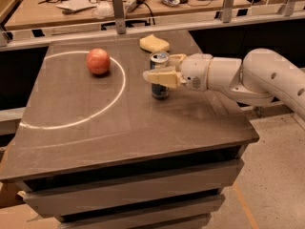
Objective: Knock redbull can over
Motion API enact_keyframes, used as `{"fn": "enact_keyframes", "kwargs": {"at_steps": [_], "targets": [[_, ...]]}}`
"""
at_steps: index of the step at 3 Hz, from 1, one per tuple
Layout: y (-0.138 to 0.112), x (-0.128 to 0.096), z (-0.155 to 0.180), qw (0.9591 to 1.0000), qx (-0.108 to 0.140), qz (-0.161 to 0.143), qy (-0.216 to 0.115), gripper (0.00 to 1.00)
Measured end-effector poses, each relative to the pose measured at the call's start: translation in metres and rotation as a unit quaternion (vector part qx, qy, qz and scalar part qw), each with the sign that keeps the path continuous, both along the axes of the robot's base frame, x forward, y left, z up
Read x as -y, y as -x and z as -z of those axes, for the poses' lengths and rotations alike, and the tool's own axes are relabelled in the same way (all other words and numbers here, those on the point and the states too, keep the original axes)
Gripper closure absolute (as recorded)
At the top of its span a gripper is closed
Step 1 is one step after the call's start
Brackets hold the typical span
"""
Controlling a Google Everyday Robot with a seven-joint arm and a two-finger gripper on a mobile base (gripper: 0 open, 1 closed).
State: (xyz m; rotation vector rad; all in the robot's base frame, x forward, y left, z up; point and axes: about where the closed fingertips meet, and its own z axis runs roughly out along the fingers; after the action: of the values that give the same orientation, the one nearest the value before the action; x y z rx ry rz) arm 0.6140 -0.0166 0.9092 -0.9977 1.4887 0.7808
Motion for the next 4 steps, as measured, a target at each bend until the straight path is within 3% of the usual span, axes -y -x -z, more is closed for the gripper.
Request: {"fn": "enact_keyframes", "kwargs": {"at_steps": [1,2,3,4], "targets": [[0.002,-0.003,-0.013,0.999,0.038,0.004,0.022,0.72],[0.012,-0.013,-0.027,0.9805,0.162,-0.02,0.109,1.0],[0.018,-0.018,-0.026,0.9562,0.239,-0.038,0.165,1.0],[0.02,-0.02,-0.024,0.949,0.25,-0.051,0.185,1.0]]}}
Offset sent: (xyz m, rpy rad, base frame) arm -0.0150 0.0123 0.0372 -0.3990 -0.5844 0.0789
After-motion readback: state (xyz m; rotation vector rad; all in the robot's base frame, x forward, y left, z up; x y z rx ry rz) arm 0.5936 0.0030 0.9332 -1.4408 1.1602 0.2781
